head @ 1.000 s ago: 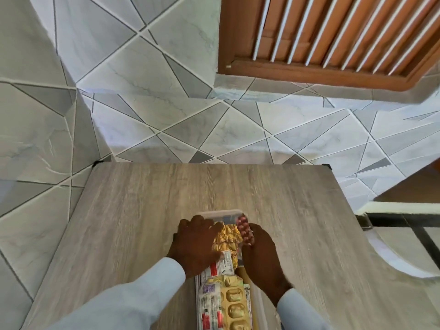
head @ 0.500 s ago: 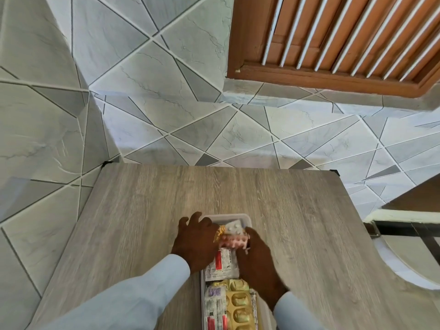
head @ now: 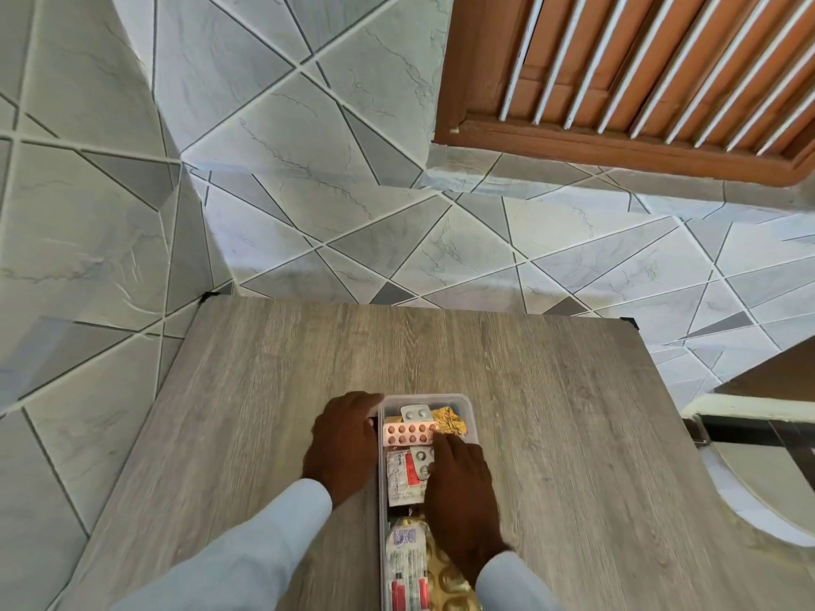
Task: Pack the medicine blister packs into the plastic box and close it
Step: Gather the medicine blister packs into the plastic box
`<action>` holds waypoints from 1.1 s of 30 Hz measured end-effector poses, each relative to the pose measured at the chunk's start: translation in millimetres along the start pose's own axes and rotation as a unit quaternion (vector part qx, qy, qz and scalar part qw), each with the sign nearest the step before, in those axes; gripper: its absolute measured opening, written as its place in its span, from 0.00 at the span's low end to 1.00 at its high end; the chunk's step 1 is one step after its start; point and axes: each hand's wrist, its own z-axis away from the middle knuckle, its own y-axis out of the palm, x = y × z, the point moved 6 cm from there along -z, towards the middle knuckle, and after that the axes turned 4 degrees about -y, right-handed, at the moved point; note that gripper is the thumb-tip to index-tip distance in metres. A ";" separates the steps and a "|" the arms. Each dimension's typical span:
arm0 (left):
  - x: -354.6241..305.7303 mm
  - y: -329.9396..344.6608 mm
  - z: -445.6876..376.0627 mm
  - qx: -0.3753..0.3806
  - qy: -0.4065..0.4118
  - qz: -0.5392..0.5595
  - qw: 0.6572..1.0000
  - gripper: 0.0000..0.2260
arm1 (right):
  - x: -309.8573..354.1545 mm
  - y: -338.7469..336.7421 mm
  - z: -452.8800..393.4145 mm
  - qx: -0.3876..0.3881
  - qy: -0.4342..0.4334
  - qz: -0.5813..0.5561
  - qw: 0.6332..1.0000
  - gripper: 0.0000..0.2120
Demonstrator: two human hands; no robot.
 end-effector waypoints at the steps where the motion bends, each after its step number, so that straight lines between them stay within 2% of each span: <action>1: 9.8 -3.1 -4.1 -0.004 -0.016 0.015 1.000 0.19 | -1.7 -5.6 -2.5 0.004 -0.009 -0.008 1.000 0.21; 5: 58.5 -7.5 -22.2 0.041 -0.119 0.068 0.990 0.23 | -17.6 -16.7 -15.0 0.024 0.017 -0.075 0.997 0.21; 8: 77.7 2.7 -27.9 0.103 -0.165 0.037 0.980 0.31 | -19.8 -32.0 -22.7 0.010 0.014 -0.085 0.996 0.21; 10: 73.0 15.1 -28.0 0.137 -0.138 -0.022 0.981 0.36 | -18.2 -40.6 -35.0 0.004 0.001 -0.076 0.997 0.22; 12: 63.4 28.5 -28.6 0.147 -0.094 -0.089 0.981 0.37 | -12.8 -43.0 -53.5 0.002 -0.022 -0.060 0.998 0.16; 16: 53.9 44.4 -38.7 0.163 -0.057 -0.173 0.970 0.39 | 1.0 -29.0 -91.4 0.076 -0.057 -0.025 0.995 0.16; 19: 49.2 48.2 -45.9 0.187 -0.034 -0.184 0.964 0.34 | 2.2 -21.0 -108.8 0.116 -0.072 0.067 0.988 0.15; 23: 53.7 48.8 -52.6 0.190 0.002 -0.192 0.963 0.24 | -8.6 -18.2 -114.2 0.109 -0.065 0.053 0.990 0.16; 25: 62.2 46.7 -56.1 0.177 0.004 -0.200 0.964 0.23 | -22.1 -16.0 -113.9 0.119 -0.048 0.044 0.991 0.15; 28: 72.9 40.0 -61.5 0.144 -0.012 -0.192 0.971 0.21 | -41.9 -7.1 -119.9 0.176 -0.008 0.031 0.984 0.16; 31: 80.9 37.1 -65.4 0.133 -0.038 -0.138 0.981 0.23 | -33.9 -5.2 -133.5 0.207 -0.021 0.061 0.976 0.19; 33: 84.1 38.2 -65.1 0.142 -0.055 -0.082 0.985 0.25 | -18.7 -0.7 -141.2 0.241 -0.012 0.008 0.970 0.22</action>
